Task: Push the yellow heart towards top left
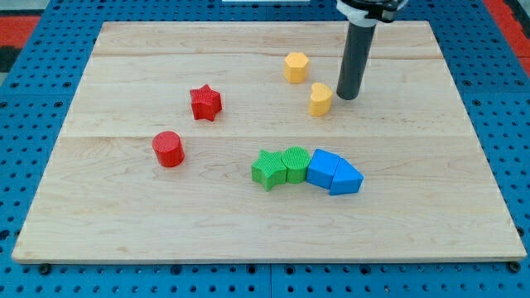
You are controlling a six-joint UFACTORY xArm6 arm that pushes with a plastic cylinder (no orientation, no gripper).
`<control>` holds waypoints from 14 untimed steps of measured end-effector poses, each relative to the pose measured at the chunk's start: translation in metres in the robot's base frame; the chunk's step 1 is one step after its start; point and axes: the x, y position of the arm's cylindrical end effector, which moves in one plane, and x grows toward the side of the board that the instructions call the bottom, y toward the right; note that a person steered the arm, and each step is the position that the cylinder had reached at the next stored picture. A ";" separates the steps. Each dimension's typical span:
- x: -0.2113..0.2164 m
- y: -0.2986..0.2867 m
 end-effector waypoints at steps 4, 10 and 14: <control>0.047 -0.028; 0.030 -0.051; -0.010 -0.038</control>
